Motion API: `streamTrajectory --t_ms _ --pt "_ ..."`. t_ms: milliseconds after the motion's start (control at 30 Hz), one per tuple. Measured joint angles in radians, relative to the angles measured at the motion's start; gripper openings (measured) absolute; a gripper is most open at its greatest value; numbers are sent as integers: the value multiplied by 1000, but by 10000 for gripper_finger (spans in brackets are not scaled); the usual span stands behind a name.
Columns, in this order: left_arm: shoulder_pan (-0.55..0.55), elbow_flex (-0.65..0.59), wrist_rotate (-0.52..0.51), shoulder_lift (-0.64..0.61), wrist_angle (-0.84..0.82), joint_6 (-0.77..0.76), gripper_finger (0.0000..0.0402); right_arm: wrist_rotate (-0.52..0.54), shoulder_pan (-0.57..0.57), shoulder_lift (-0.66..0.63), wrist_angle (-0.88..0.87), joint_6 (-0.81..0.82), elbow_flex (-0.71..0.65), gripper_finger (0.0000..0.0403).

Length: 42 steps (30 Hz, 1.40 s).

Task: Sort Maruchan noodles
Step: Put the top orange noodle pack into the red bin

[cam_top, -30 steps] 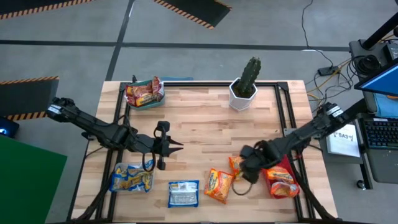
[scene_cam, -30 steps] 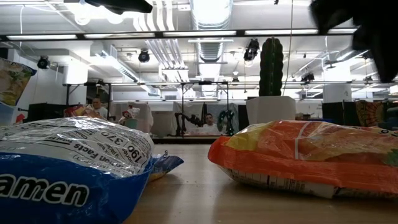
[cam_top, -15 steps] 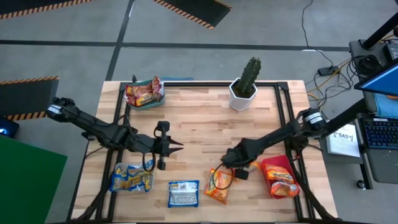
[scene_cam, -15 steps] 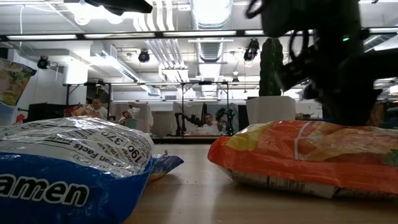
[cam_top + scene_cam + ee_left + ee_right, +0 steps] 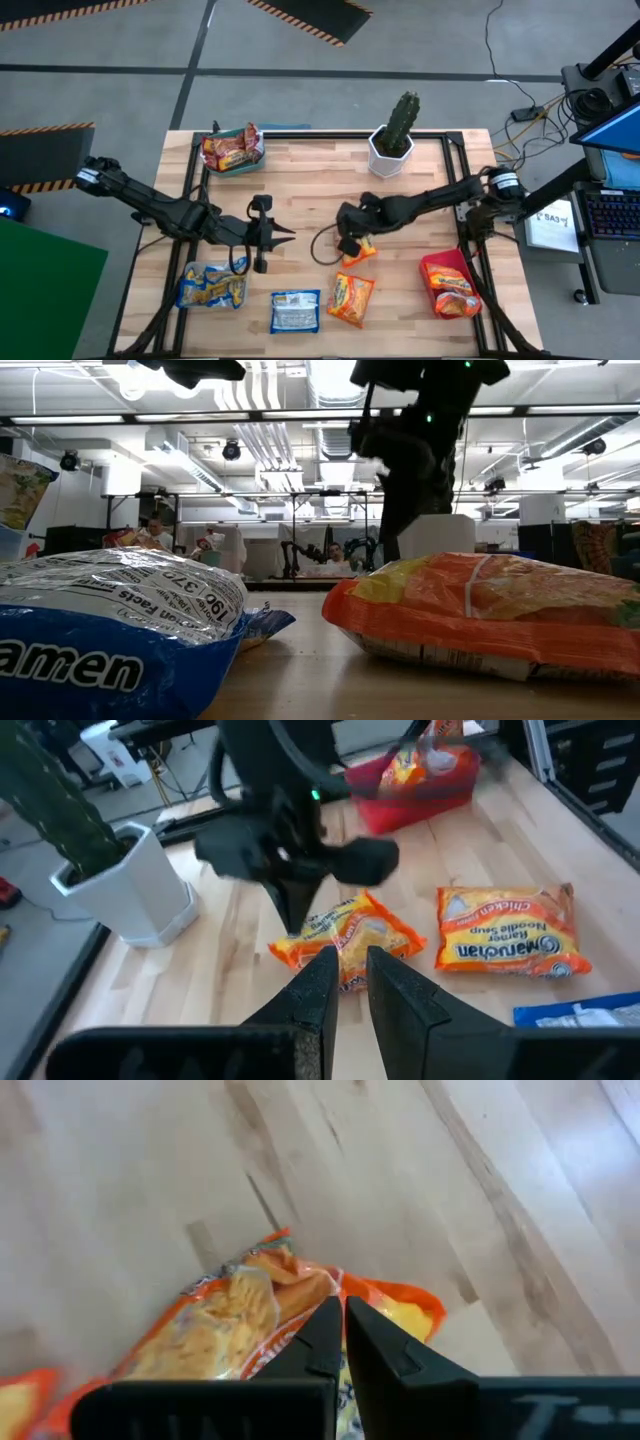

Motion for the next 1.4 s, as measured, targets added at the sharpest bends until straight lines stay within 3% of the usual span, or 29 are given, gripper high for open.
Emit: streamTrajectory --t_ms 100,367,533,700,800,1033,1233,1400 --pt "0 -25 0 0 18 -39 39 -66 -26 -41 1 -8 0 9" --pt "7 -162 -1 86 379 7 39 -80 -31 -181 31 -24 -101 9" --pt "42 -177 0 208 533 40 39 -76 -31 -271 216 33 -258 9" --pt "91 -141 1 349 546 27 39 -31 -36 -316 463 171 -425 9" --pt "117 -108 0 435 553 20 39 -45 -50 -321 522 280 -484 19" --pt "132 -42 10 586 563 25 39 -166 -66 -340 429 427 -512 112" --pt "141 17 11 681 604 28 39 -273 -66 -350 365 461 -511 218" --pt "161 41 67 736 636 27 39 -295 -62 -344 335 461 -518 278"
